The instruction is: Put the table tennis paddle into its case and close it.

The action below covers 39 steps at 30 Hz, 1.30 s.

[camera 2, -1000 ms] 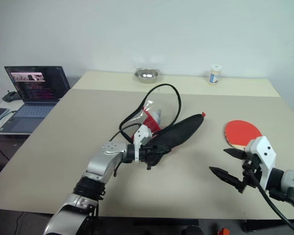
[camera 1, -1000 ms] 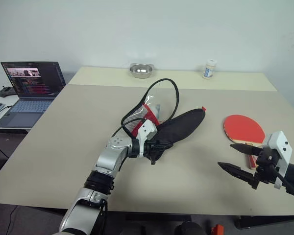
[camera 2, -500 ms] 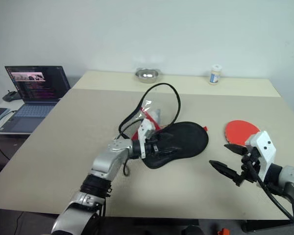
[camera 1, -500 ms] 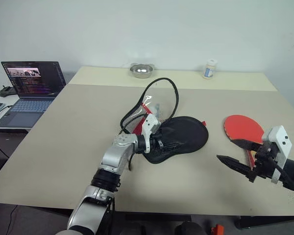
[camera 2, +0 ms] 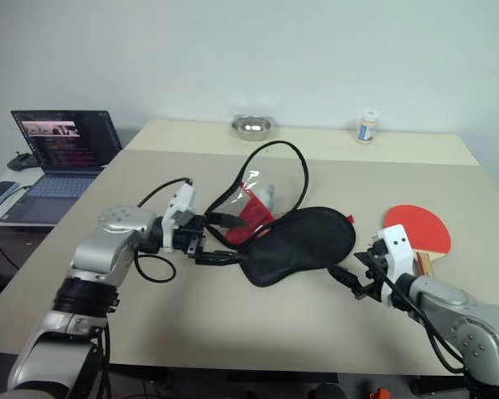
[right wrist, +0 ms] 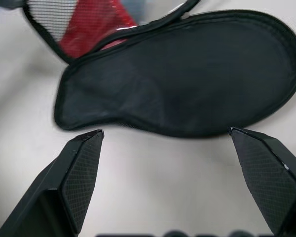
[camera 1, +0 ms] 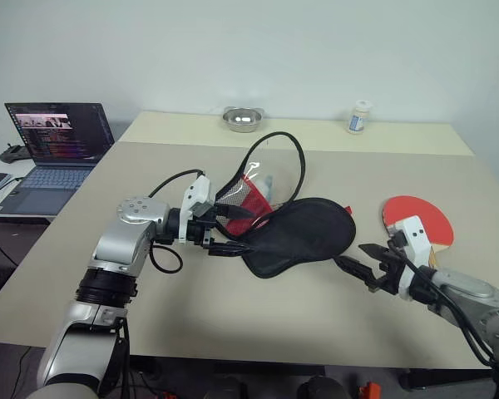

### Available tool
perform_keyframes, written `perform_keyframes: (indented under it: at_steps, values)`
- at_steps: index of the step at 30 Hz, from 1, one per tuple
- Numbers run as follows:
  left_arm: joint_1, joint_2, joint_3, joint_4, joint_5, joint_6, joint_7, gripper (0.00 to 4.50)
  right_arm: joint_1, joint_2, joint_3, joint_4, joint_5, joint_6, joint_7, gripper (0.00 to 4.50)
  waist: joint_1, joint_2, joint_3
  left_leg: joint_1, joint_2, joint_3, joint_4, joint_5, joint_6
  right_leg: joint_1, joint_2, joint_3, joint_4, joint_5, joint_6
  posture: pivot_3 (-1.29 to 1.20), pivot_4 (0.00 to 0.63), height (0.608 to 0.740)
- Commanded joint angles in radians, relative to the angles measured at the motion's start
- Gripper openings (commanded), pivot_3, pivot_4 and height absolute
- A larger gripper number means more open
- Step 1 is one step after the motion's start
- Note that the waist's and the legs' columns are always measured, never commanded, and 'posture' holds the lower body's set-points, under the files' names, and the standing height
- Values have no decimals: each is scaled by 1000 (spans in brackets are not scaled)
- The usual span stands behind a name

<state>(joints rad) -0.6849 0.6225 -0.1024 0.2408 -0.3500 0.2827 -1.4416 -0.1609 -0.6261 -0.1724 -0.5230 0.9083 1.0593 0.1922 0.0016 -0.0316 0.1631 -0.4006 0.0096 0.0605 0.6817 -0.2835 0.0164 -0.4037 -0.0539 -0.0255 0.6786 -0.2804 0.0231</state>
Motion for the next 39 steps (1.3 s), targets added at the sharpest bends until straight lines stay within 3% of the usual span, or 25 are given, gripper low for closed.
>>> perform_keyframes:
  at_steps: [1,16,20,23,28,34,39]
  values:
    - [-19,-3,8,-16,-5,-20,2,4322,-43,39,29,71,-71,-10,-37,4500,0,0,0,0,0,0,0,0,0,0,0,0,0,0,0,0,150,740]
    - [-6,-13,-6,-41,-3,-13,43,4322,-179,251,100,248,-214,-19,-45,4500,-4,0,0,0,0,0,0,0,0,-1,0,0,1,0,0,0,150,740]
    - [-5,-18,-7,-43,-3,-9,51,4322,-209,340,58,264,-187,12,-73,4500,-5,1,0,0,0,0,-1,0,0,-1,0,0,1,0,0,0,150,740]
    - [-5,-19,-8,-44,-2,-10,53,4355,-221,396,7,264,-156,52,-103,3909,-5,1,0,0,1,0,-1,0,0,-1,0,0,1,0,0,0,150,740]
    - [-5,-20,-9,-43,-4,-13,59,4355,-239,478,-87,268,-92,113,-163,2213,-6,1,0,0,1,0,-1,0,0,-1,0,0,1,0,0,0,150,740]
    - [-7,-24,-4,-40,-3,-19,72,4355,-291,412,-139,281,-50,201,-133,71,-9,1,1,0,1,0,-1,0,0,-1,0,0,1,0,0,0,150,740]
    - [11,-21,-1,-60,-8,-17,83,4355,-350,237,-164,319,-20,296,-41,13,-7,1,1,-1,0,0,-1,0,0,-1,0,0,0,0,0,0,150,740]
